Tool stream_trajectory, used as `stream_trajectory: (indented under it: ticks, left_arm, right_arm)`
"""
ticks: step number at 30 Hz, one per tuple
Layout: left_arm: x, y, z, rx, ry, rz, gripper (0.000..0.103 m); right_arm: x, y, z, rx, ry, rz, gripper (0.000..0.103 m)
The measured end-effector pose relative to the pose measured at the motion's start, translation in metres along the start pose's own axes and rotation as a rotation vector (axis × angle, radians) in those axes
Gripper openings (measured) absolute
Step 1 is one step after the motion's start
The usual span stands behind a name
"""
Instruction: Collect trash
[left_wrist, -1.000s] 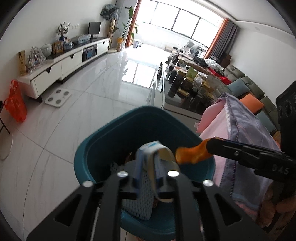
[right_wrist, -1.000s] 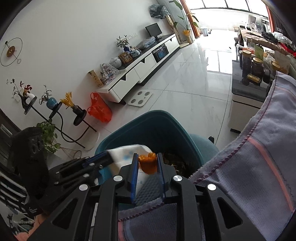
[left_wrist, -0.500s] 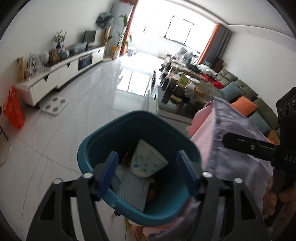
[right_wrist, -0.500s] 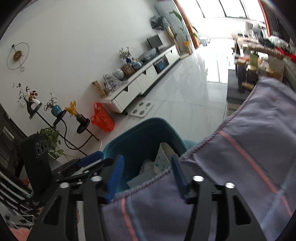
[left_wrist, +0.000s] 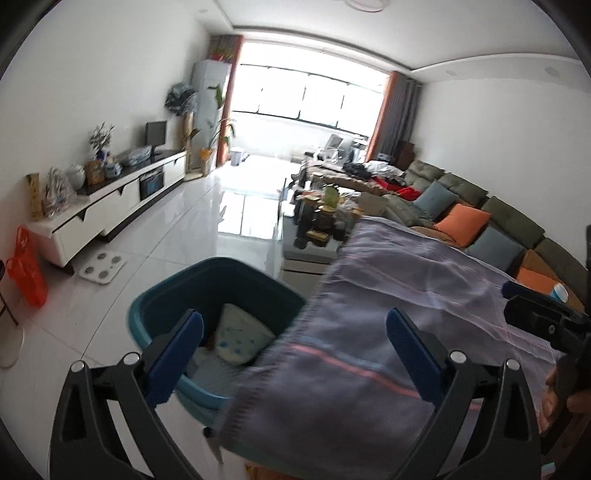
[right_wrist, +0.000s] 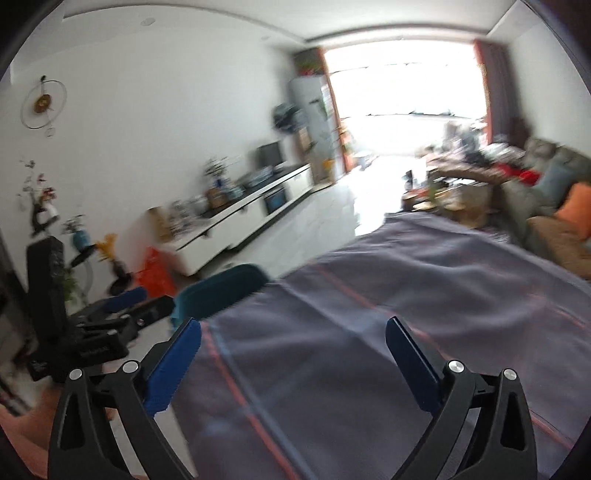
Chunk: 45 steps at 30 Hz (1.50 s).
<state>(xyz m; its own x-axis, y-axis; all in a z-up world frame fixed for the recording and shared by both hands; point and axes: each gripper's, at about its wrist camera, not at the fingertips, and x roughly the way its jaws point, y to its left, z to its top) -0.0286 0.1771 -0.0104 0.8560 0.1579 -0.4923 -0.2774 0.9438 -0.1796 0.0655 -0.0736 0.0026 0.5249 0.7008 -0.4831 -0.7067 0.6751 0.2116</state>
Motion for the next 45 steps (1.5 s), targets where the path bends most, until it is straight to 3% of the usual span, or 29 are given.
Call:
stream_trajectory:
  ticks: [9, 17, 29, 45]
  left_arm:
    - [-0.012, -0.097, -0.009, 0.124, -0.109, -0.126, 0.099]
    - [-0.016, -0.152, -0.019, 0.204, -0.165, -0.196, 0.100]
    - [-0.025, -0.191, -0.033, 0.267, -0.236, -0.224, 0.100]
    - [-0.030, -0.200, -0.039, 0.278, -0.279, -0.232, 0.100]
  right_arm:
    - [-0.069, -0.038, -0.039, 0.036, -0.117, -0.317, 0.099]
    - [-0.117, -0.067, -0.063, 0.094, -0.206, -0.474, 0.099]
    - [-0.156, -0.076, -0.076, 0.126, -0.307, -0.582, 0.099]
    - [-0.169, -0.072, -0.081, 0.115, -0.330, -0.626, 0.099]
